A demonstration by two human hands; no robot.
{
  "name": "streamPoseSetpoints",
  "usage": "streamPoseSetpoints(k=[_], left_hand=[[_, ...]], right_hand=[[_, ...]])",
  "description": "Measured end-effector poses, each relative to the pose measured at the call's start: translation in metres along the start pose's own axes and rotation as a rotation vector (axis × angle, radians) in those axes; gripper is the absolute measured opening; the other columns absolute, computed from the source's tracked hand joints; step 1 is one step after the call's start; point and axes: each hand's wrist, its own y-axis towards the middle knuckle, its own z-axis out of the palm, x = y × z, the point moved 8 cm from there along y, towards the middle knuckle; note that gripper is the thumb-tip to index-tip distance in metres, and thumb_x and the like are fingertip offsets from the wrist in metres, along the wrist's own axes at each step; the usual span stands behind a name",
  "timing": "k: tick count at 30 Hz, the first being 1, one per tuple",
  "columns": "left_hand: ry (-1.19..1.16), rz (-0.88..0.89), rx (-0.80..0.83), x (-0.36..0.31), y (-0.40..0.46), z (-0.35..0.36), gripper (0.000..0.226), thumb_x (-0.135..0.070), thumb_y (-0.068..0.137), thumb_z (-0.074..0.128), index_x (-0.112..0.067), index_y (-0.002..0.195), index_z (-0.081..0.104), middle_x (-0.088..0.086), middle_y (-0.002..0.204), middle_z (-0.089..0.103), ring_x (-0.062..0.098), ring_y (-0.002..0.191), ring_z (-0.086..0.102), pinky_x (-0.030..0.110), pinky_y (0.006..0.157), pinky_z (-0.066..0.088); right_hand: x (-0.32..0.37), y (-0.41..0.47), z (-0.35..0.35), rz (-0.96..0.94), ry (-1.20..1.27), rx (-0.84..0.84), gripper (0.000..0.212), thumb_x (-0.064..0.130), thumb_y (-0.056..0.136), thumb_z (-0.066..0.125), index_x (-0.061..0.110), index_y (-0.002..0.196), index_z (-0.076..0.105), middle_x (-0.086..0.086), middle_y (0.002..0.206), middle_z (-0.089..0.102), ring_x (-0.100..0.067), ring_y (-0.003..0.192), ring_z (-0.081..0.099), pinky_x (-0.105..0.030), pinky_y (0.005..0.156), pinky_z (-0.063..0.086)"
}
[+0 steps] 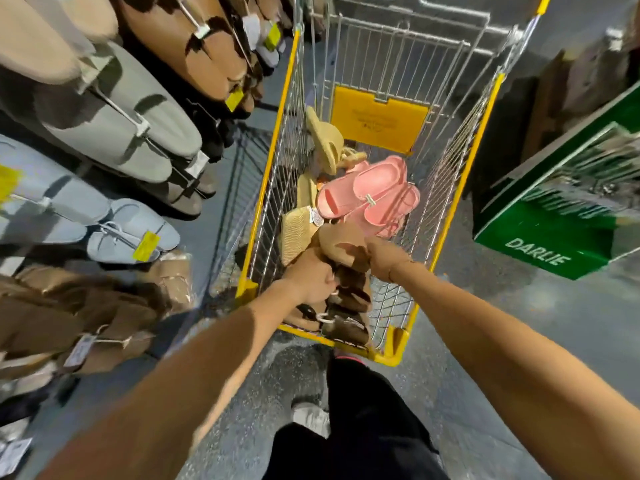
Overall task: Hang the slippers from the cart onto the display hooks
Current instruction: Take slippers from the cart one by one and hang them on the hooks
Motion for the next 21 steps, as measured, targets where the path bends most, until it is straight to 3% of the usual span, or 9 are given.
streamPoseSetpoints(k=[3,5,9,11,15,18,20,21], left_hand=[[-0.048,0.002,-0.014,0.004,0.003,-0.005,0.03,-0.023,0.1,0.053,0.0,0.09,0.069,0.004,0.087,0.057,0.022,0.085,0.056,0.026,0.063,0.033],[-0.069,0.006,-0.02,0.007,-0.001,-0.012,0.027,-0.025,0.1,0.049,-0.007,0.097,0.07,0.001,0.097,0.058,0.025,0.092,0.06,0.032,0.071,0.042],[-0.072,0.036,-0.101,0.005,-0.021,-0.032,0.023,-0.029,0.101,0.047,-0.018,0.108,0.066,0.001,0.109,0.071,0.023,0.103,0.064,0.038,0.089,0.049],[-0.1,0.038,-0.159,0.003,-0.034,-0.04,0.024,-0.034,0.1,0.053,-0.018,0.112,0.065,0.0,0.109,0.072,0.023,0.105,0.064,0.038,0.09,0.049],[-0.288,0.005,-0.2,0.008,-0.058,-0.038,0.053,-0.056,0.082,0.068,-0.022,0.122,0.055,-0.001,0.118,0.065,0.02,0.106,0.062,0.042,0.094,0.053],[-0.552,-0.02,-0.381,0.015,-0.102,-0.05,0.061,-0.036,0.082,0.077,-0.023,0.134,0.047,-0.005,0.126,0.062,0.016,0.116,0.061,0.04,0.101,0.051],[-0.748,-0.038,-0.558,0.028,-0.139,-0.061,0.074,-0.021,0.085,0.076,-0.022,0.148,0.037,-0.01,0.133,0.054,0.012,0.124,0.054,0.033,0.105,0.047],[-0.798,-0.034,-0.664,0.039,-0.151,-0.064,0.08,-0.016,0.086,0.076,-0.023,0.153,0.031,-0.013,0.136,0.049,0.008,0.126,0.05,0.029,0.103,0.045]], right_hand=[[0.007,-0.007,-0.019,0.038,0.097,-0.124,0.053,0.045,0.086,0.051,0.004,0.118,0.053,-0.022,0.111,0.063,-0.04,0.103,0.062,-0.041,0.078,0.048],[0.017,-0.019,-0.038,0.04,0.198,-0.211,0.064,0.053,0.079,0.047,0.005,0.121,0.048,-0.023,0.107,0.063,-0.042,0.1,0.061,-0.041,0.074,0.045],[0.04,-0.036,-0.077,0.051,0.348,-0.313,0.032,0.028,0.087,0.058,0.011,0.113,0.049,-0.017,0.105,0.065,-0.035,0.09,0.06,-0.037,0.072,0.045],[0.057,-0.049,-0.1,0.046,0.433,-0.373,0.028,0.026,0.088,0.06,0.011,0.11,0.051,-0.014,0.105,0.065,-0.032,0.091,0.06,-0.033,0.073,0.044],[0.093,-0.074,-0.136,0.115,0.692,-0.426,0.028,0.036,0.09,0.055,0.014,0.106,0.062,-0.01,0.102,0.067,-0.029,0.095,0.063,-0.035,0.084,0.051],[0.12,-0.08,-0.151,0.157,0.932,-0.474,0.056,0.056,0.084,0.04,0.016,0.111,0.068,-0.007,0.106,0.071,-0.032,0.106,0.066,-0.048,0.096,0.052],[0.15,-0.079,-0.157,0.083,1.077,-0.464,0.047,0.048,0.082,0.045,0.019,0.112,0.067,-0.003,0.104,0.069,-0.028,0.107,0.066,-0.049,0.096,0.053],[0.174,-0.11,-0.165,0.025,1.178,-0.448,0.039,0.038,0.08,0.051,0.022,0.113,0.065,-0.005,0.101,0.068,-0.028,0.1,0.068,-0.046,0.087,0.057]])
